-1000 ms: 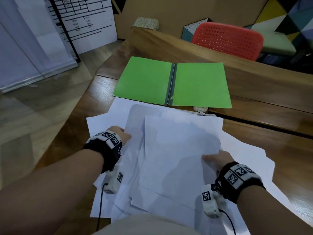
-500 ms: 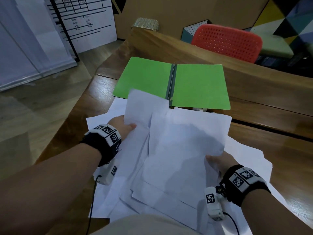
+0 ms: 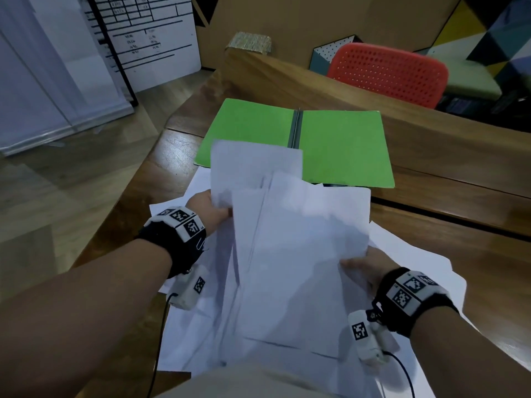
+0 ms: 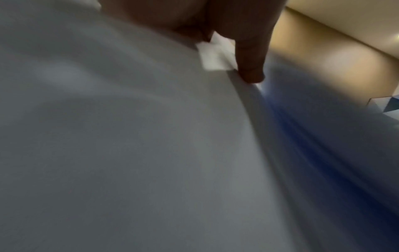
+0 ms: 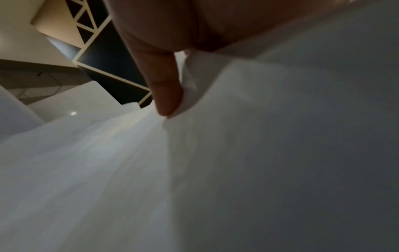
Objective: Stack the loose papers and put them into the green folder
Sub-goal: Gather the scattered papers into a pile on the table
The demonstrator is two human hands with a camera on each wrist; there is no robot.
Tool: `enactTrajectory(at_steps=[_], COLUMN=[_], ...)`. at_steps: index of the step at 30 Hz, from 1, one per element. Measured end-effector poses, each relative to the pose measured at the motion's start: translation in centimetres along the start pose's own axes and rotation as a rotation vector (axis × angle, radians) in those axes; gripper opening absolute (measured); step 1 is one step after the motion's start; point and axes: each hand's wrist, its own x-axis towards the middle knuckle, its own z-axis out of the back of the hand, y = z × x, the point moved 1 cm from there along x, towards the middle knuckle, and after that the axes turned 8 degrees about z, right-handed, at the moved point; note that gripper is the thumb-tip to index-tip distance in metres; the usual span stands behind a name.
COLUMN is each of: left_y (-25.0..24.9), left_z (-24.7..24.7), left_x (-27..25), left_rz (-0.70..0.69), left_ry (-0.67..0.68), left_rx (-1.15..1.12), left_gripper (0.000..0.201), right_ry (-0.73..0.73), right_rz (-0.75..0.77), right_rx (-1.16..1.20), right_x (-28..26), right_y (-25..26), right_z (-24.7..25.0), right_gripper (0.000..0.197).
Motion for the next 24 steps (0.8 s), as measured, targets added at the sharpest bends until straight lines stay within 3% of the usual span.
enactTrajectory(at_steps=[4,7,9,11,13,16,20,24], left_y=[1.3,2.3,3.0,3.3,3.3,3.1,2.8,2.0], left_z=[0.1,-0.2,-0.7,-1.5,-2.2,-3.2,-3.2,-2.3], left_x=[1.2,1.3,1.2,1.2,0.9,0.3,0.2,0.2], left_rz=[0.102,0.234,0.274,0.243,0.206,0.182,0.162,0.06], left_ry=[0.085,0.14,0.163,0.17,0.15,0.093,0.051,0.258], left_rx=[0.024,-0.183,-0.246,-0.196,-0.096,-0.002,0.004,-0.112], left_gripper=[0.029,0.017,0.013,0.027,0.051,0.064,0.055,0.052], right_ry=[-0.199,-0.306,-0.327,-0.348,-0.336,-0.198,-0.114,-0.132], right_rz=[0.066,0.043,0.029,0.011,0.012,0.009,-0.025,0.008], right_rx=[-0.139,-0.257,-0.286,-0.261,-0.25,-0.229,-0.185,-0.04], right_x=[0.0,0.1,-0.1,-0.3,-0.6,-0.2,0.6,0.5], right_y=[-0.9,-1.6,-1.5,-1.4,-1.2,-2.1,-2.0,-0.8], right_z=[1.5,2.8,3.0,2.8,2.0,1.0,1.1,2.9], right_gripper=[0.011,0.037,0.043,0.044,0.045,0.036,0.023,0.008])
